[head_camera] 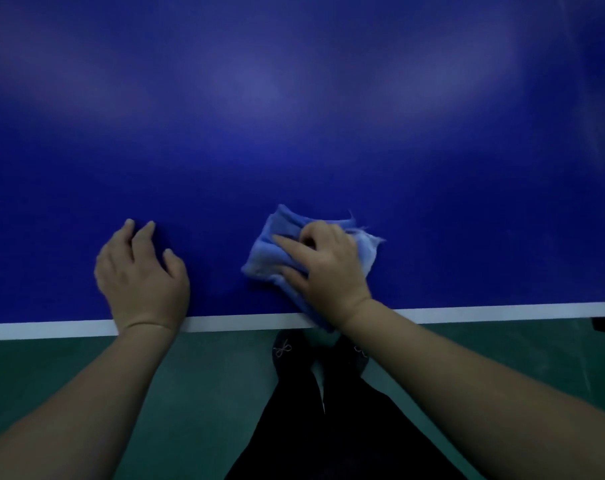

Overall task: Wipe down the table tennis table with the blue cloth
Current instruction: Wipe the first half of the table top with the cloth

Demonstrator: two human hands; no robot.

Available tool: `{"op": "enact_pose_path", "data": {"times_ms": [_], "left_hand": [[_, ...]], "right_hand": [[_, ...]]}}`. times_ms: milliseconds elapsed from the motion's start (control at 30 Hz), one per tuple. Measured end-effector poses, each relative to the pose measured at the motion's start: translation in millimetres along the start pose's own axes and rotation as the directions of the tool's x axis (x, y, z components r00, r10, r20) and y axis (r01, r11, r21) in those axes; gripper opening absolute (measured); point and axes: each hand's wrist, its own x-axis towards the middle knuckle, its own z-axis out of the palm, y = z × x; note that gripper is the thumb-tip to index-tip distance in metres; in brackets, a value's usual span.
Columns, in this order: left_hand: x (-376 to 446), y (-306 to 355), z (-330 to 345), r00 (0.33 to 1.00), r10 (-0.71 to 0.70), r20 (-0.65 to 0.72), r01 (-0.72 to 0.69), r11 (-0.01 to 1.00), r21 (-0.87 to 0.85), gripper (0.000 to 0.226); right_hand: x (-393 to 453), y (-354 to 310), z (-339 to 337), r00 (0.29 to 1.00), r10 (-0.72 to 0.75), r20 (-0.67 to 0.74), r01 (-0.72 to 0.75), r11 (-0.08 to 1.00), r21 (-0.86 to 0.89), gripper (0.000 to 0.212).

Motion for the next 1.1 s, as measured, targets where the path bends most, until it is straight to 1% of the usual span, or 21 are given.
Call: {"op": "enact_pose_path", "data": {"times_ms": [33,67,100,167,233,267,300,367,433,500,533,600,633,700,733,833,900,933,1000,1033,1100], "left_hand": [[-0.1,0.3,0.1,1.000,-0.001,0.003,0.001,1.000,-0.004,0.046],[-0.2,0.3,-0.1,1.000,0.000,0.005,0.000,1.000,-0.010,0.046],[-0.1,0.7,-0.3,1.000,0.002,0.006,-0.001,1.000,-0.015,0.047],[-0.1,0.8,-0.6,1.000,0.007,0.005,-0.007,1.000,-0.022,0.048],[-0.3,0.3,0.3,1.000,0.004,0.003,-0.004,1.000,-0.028,0.049],[-0.2,0.1,0.9,1.000,0.004,0.000,-0.004,0.999,-0.032,0.050],[-0.3,0.4,1.6,1.000,0.002,-0.005,-0.002,0.999,-0.037,0.050],[-0.3,0.7,2.6,1.000,-0.004,-0.011,0.004,0.999,-0.043,0.050],[-0.7,0.9,3.2,1.000,-0.008,-0.011,0.007,0.999,-0.050,0.047],[-1.2,0.4,3.8,1.000,-0.016,-0.011,0.015,0.998,-0.068,0.044],[-1.4,0.2,3.9,1.000,-0.021,-0.009,0.020,0.997,-0.076,0.043],[-1.2,0.9,3.8,1.000,-0.023,-0.012,0.022,0.996,-0.087,0.042],[-1.4,1.5,3.8,1.000,-0.022,-0.017,0.020,0.996,-0.093,0.042],[-2.3,2.0,3.6,0.999,-0.022,-0.023,0.020,0.995,-0.100,0.042],[-2.9,2.1,3.5,1.000,-0.020,-0.021,0.018,0.995,-0.099,0.042],[-3.5,1.6,3.4,1.000,-0.005,-0.019,0.003,0.996,-0.093,0.042],[-3.5,1.3,3.3,1.000,-0.003,-0.018,0.001,0.996,-0.093,0.042],[-3.8,1.3,3.2,1.000,-0.004,-0.017,0.003,0.996,-0.092,0.043],[-4.1,1.4,3.1,1.000,-0.006,-0.012,0.005,0.995,-0.095,0.043],[-3.8,2.0,2.8,1.000,-0.007,-0.005,0.006,0.995,-0.098,0.044],[-2.8,3.0,1.5,1.000,-0.004,0.011,0.005,0.993,-0.122,0.043]], "right_hand": [[-2.8,8.5,-3.8,1.000,-0.029,-0.005,0.029,1.000,0.005,0.035],[-0.7,21.9,-8.6,0.999,-0.014,-0.031,0.014,1.000,-0.008,0.033],[6.0,37.2,-13.4,0.997,0.037,-0.071,-0.039,0.999,-0.037,0.031],[33.9,67.5,-18.8,0.962,0.218,-0.165,-0.237,0.966,-0.106,0.028],[76.4,85.6,-16.8,0.885,0.392,-0.252,-0.434,0.890,-0.138,0.032],[100.8,88.7,-12.8,0.856,0.434,-0.281,-0.483,0.864,-0.139,0.033],[125.5,87.9,-6.7,0.843,0.454,-0.288,-0.506,0.851,-0.139,0.034],[168.5,71.7,8.8,0.852,0.456,-0.257,-0.501,0.852,-0.153,0.035],[188.2,37.6,28.2,0.907,0.381,-0.181,-0.410,0.897,-0.166,0.035],[173.3,-6.0,45.2,0.978,0.203,-0.052,-0.208,0.968,-0.142,0.036],[153.1,-25.6,49.0,0.996,0.086,0.012,-0.085,0.992,-0.090,0.035],[97.1,-47.0,45.8,0.988,-0.123,0.093,0.122,0.992,0.024,0.033],[67.0,-47.7,38.5,0.974,-0.189,0.127,0.183,0.981,0.064,0.033],[16.1,-31.0,17.9,0.946,-0.258,0.198,0.243,0.965,0.095,0.035],[-1.6,-15.5,6.2,0.942,-0.264,0.206,0.251,0.964,0.086,0.034],[-24.1,40.7,-25.1,0.977,-0.173,0.126,0.175,0.985,-0.005,0.036],[-19.0,66.2,-35.7,0.999,-0.004,0.040,0.007,0.998,-0.064,0.035],[-12.5,71.6,-36.1,0.995,0.097,-0.009,-0.097,0.992,-0.083,0.033],[5.0,67.9,-27.6,0.962,0.256,-0.099,-0.265,0.960,-0.091,0.031],[14.8,59.1,-20.3,0.946,0.301,-0.122,-0.313,0.946,-0.088,0.030],[29.8,31.5,-4.0,0.944,0.306,-0.123,-0.315,0.947,-0.064,0.029]]}}
